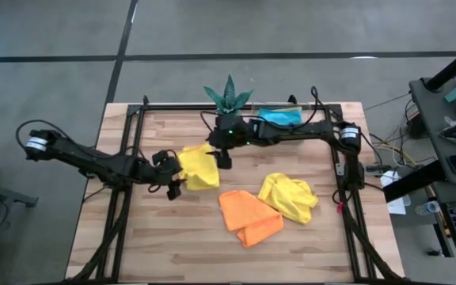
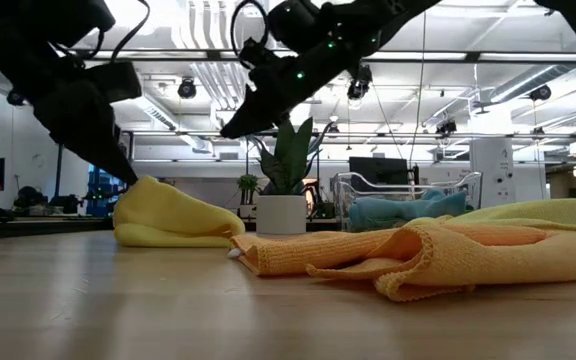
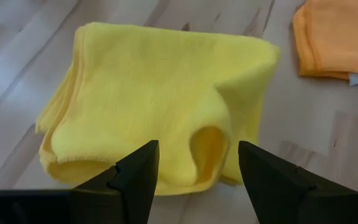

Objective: Fold microfiber towels
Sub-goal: Fold the left yellow microfiber towel

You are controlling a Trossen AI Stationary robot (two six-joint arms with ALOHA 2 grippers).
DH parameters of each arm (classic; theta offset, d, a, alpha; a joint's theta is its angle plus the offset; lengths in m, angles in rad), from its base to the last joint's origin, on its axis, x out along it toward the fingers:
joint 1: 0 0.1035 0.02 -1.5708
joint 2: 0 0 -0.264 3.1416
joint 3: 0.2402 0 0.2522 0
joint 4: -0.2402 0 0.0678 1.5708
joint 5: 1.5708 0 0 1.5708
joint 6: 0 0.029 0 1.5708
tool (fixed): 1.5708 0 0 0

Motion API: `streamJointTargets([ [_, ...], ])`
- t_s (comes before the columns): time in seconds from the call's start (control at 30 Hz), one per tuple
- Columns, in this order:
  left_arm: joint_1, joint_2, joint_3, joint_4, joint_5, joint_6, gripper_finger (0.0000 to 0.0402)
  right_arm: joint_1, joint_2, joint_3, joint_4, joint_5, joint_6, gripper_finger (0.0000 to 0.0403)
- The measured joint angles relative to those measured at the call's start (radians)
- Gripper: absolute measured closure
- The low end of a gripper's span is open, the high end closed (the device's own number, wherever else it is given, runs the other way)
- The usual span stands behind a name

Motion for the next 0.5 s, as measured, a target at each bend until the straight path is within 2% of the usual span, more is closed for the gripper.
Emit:
streamJointTargets([
  [0.17,0.000,-0.027,-0.025,0.052,-0.017,0.022,0.0197,-0.003,0.031,0.022,0.000,-0.002,-0.010,0.0172],
  [0.5,0.001,-0.038,-0.032,0.062,-0.144,0.105,0.0197,-0.008,0.135,0.095,-0.028,-0.023,0.013,0.0172],
])
